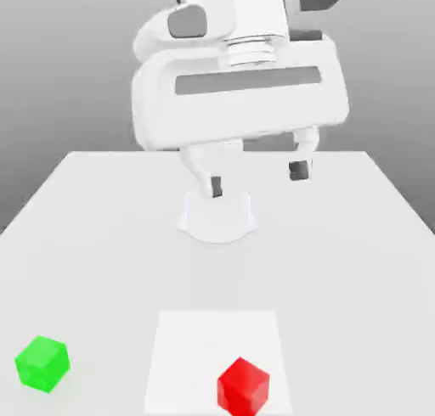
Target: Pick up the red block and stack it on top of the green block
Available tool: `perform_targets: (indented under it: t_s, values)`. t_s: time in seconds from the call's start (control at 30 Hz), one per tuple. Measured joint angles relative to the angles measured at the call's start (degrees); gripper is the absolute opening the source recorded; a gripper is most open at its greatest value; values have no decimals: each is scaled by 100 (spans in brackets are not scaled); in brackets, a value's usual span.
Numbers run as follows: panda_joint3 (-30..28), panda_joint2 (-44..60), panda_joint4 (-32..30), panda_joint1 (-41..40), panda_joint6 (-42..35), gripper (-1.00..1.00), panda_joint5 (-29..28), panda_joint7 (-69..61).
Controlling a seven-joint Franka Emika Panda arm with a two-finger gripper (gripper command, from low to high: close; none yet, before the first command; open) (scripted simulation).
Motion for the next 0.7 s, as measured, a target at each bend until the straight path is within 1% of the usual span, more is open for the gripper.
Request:
perform_targets:
  t_s: [0.17, 0.37, 0.5, 0.53, 0.7]
  values:
    - [22, 1010, -156, 116, 378, 0, 35, -848]
    - [36, 2145, -330, 99, 903, 0, -363, -1488]
    - [255, 2965, -230, -70, 1546, 0, -176, -1723]
    - [311, 3123, -206, -116, 1675, -100, -125, -1763]
    - [312, 3122, -206, -118, 1661, -100, -128, -1760]
